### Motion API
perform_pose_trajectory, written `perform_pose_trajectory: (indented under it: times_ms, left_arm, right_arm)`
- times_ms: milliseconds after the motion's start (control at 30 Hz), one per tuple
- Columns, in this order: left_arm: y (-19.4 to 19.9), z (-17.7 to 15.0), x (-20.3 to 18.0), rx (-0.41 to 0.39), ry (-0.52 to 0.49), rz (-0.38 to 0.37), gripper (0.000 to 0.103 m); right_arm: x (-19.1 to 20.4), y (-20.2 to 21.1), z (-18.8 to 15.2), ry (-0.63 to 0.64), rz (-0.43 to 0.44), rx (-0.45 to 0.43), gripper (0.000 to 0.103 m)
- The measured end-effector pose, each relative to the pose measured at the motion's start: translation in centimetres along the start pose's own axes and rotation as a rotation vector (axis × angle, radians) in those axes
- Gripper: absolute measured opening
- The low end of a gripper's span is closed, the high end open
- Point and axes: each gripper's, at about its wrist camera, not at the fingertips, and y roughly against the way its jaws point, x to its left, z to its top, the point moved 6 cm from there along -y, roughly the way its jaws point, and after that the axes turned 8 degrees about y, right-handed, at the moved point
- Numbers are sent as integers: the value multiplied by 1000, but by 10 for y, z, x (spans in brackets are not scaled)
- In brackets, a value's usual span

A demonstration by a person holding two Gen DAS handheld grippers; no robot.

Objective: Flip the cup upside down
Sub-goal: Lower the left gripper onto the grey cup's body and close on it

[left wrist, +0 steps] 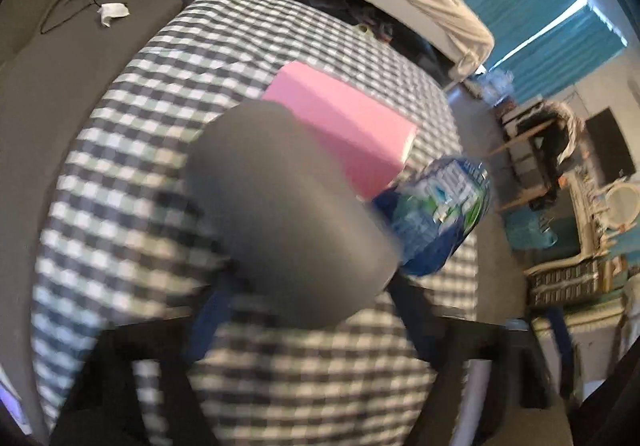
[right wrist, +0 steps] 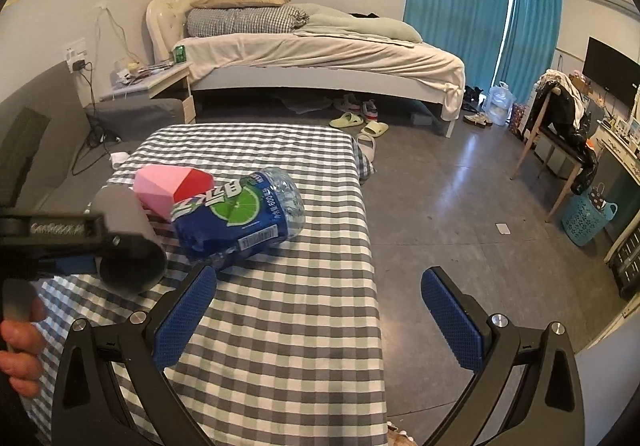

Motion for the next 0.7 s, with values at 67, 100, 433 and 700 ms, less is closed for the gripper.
perform_pose_trajectory:
  times_ms: [67,100,433,700]
  left_arm:
    - [-2,-10,3,49,-3,-18,50]
    - [-2,-12,7,59,8,-20,50]
    - [44,2,-9,-66,-40,-1,85]
    - [13,38,-18,-67,49,127,85]
  right_arm:
    - [3,4,-1,-3,5,-5,103]
    - [5,7,-2,0,9,-10,103]
    - [14,26,-8,9,13,-30,103]
    - [-1,21,-9,-15,3,-15,103]
